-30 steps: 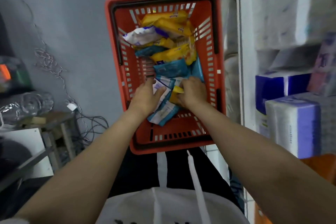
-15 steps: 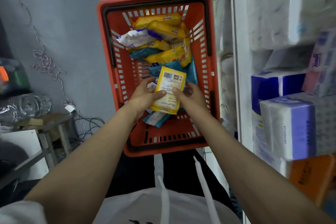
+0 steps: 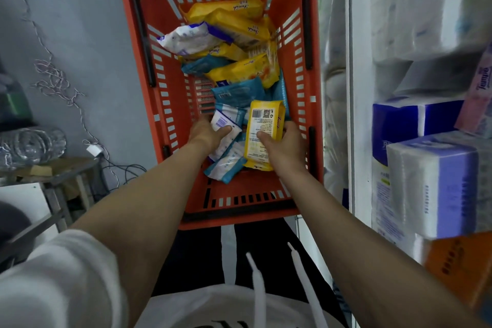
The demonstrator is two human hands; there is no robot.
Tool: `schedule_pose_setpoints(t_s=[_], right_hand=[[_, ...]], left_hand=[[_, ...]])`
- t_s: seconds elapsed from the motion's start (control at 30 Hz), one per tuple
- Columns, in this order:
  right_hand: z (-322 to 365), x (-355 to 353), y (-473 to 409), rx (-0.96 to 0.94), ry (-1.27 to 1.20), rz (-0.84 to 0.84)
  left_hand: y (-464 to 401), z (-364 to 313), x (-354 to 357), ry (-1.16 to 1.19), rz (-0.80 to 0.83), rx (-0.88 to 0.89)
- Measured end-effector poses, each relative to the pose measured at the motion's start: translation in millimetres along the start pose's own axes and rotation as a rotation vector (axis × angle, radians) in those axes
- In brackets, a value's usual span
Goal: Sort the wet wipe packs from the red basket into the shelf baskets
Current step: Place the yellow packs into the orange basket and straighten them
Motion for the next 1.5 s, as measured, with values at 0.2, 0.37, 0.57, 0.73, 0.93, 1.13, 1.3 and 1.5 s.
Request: schedule_pose_setpoints(t_s=[0.2,0.37,0.57,0.73,0.93,1.13,1.3,1.5], right_hand=[[-1,3,-5,-0.029,0.06,0.002],[-5,4,-4,-0.026,0.063,0.029],[3,-3,8,-0.043,-0.017,0.02],[33,-8,33,0.022,-0.315,0.104],[77,-20,65,-0.05,-0.475,0.278],[92,-40,113,-0.099,-0.717,0.235],[89,-46,174,-0.211,-0.911,0.135],[45,-74,257,-0.237,-1.014,-0.215]], left_hand=[[-13,6,6,-0.197,-0.007,-0.069],[-3,6,10,-0.356,0.064,-0.094],[35,-16,-16,0.058,-0.072,-0.006],[89,-45,-25,0.547,0.047,0.087],[137,-64,-58,0.684,0.111,0.159],[196,-81,-77,0.844,0.321,0.302],[240,-75,-75,0.909,0.718,0.214],[299,-58,-67,0.652,0.887,0.276]])
Point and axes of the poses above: each hand's wrist, its own y-axis away from the middle knuckle, its own x-axis out of the palm, z = x × y, the point moved 5 cm from there along -y, towards the middle knuckle, and after that the axes turned 1 degree about y, right-handed, at the moved point
